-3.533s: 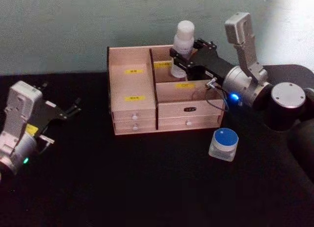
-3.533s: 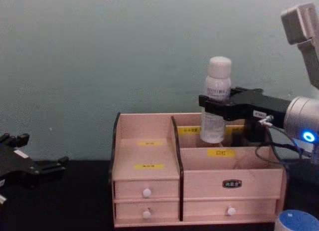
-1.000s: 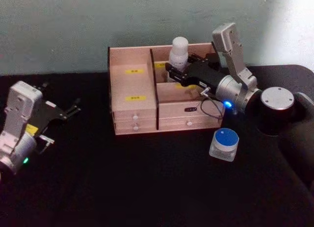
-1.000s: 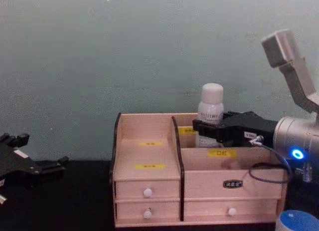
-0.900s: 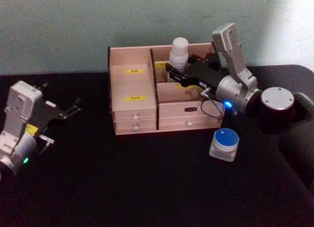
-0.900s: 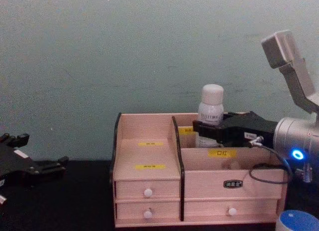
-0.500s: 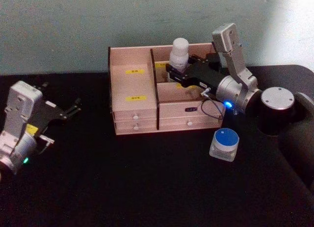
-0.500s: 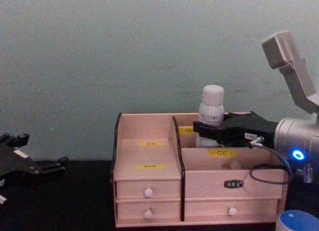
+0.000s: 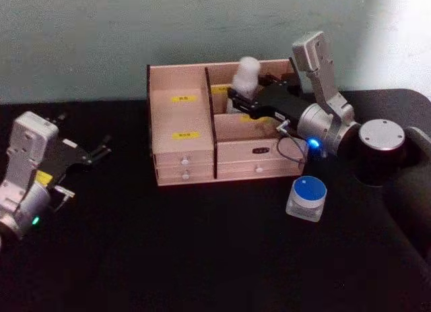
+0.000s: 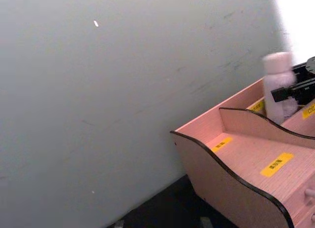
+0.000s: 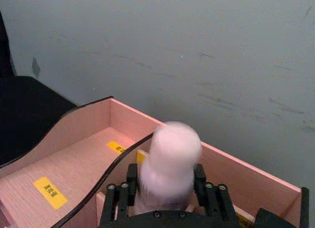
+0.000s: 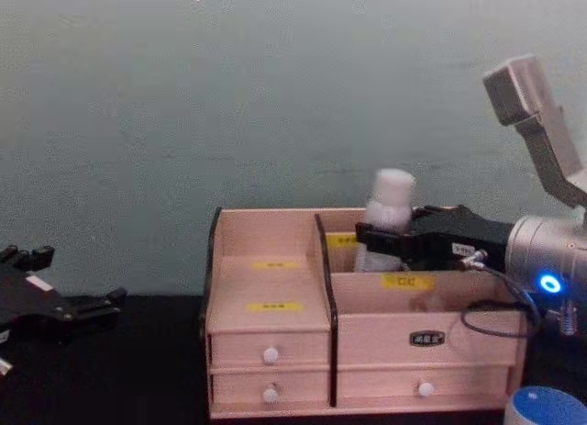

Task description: Pick up the facial cleanser and watermelon frost from the table and place them into the tiered storage box.

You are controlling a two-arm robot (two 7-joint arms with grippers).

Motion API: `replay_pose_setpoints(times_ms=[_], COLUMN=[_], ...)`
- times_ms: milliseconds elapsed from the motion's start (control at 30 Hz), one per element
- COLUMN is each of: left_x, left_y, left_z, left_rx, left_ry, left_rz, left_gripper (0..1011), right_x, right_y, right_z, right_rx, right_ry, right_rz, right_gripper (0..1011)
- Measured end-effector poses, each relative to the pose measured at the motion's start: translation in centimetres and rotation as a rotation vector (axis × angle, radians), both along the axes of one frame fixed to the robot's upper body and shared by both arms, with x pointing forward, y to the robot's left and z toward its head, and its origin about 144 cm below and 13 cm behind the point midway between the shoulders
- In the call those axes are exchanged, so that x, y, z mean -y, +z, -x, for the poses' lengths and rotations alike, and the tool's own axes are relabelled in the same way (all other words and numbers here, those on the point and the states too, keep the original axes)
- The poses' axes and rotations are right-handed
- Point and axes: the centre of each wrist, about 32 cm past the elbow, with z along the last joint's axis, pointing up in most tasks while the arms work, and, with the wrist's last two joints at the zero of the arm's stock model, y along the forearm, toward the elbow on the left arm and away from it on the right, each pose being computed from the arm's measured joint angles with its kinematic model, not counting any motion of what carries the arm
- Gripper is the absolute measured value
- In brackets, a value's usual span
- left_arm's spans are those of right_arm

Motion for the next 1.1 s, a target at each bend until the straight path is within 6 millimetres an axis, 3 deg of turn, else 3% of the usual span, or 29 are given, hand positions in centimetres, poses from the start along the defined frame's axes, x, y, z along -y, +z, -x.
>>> replay_pose_setpoints(times_ms=[400, 767, 1100], left_x=[0.0, 0.0, 0.0], left_y=[0.0, 0.0, 0.0], left_z=[0.0, 0.0, 0.0], left_rx=[0.000, 0.000, 0.000], left_ry=[0.000, 0.000, 0.000], left_rz=[0.000, 0.000, 0.000], left_gripper=[1001, 1001, 1001], right_x=[0.0, -0.1, 0.5], right_y=[0.0, 0.0, 1.1], right_z=[0.0, 0.1, 2.1], right_rx=[0.001, 0.005, 0.084], right_ry=[0.001, 0.003, 0.013], right_rz=[-0.001, -0.001, 0.005], right_gripper=[1003, 1003, 1002])
